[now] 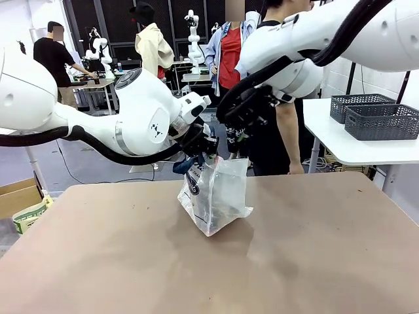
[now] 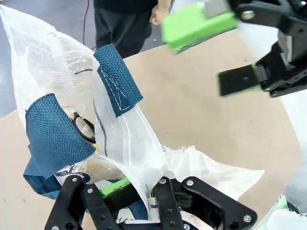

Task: Transfer purchased items from the store into the shopping bag.
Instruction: Move the Reusable shopping bag to the right side of the table.

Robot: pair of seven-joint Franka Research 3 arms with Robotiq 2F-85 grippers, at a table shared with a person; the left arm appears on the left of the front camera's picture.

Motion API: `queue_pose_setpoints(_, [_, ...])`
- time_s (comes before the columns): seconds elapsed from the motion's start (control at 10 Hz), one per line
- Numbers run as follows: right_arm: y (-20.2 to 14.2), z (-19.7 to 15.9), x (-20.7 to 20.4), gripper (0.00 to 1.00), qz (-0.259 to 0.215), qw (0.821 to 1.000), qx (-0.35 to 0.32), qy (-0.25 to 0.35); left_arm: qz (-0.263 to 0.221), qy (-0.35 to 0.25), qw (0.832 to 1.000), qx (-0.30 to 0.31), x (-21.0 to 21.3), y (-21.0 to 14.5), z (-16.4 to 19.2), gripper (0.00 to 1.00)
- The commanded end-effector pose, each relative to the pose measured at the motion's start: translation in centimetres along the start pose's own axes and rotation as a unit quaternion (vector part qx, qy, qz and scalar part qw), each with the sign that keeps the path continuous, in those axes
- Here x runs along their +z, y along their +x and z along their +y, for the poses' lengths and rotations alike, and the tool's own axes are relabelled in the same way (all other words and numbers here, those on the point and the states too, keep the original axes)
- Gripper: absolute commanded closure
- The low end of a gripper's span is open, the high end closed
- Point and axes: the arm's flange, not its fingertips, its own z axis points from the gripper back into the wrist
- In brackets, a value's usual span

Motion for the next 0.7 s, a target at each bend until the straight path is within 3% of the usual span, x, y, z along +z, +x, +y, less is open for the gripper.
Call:
queue_pose_setpoints(0.0, [-0.1, -3.1, 2.8, 0.00, 0.036, 0.996, 0.079, -0.026, -0.007, 0.008, 1.000, 0.002, 0.3, 0.5, -0.3, 1.00])
queue_pose_setpoints(0.2, [-1.1, -5.3, 6.2, 0.00, 0.030, 0.974, 0.213, -0.069, -0.007, 0.008, 1.000, 0.002, 0.3, 0.5, -0.3, 1.00])
queue_pose_setpoints(0.3, [-2.6, -6.0, 7.6, 0.00, 0.020, 0.951, 0.297, -0.089, -0.007, 0.008, 1.000, 0.002, 0.3, 0.5, -0.3, 1.00])
queue_pose_setpoints(0.6, [-6.8, -6.4, 10.8, 0.00, -0.028, 0.813, 0.551, -0.186, -0.007, 0.008, 1.000, 0.002, 0.3, 0.5, -0.3, 1.00])
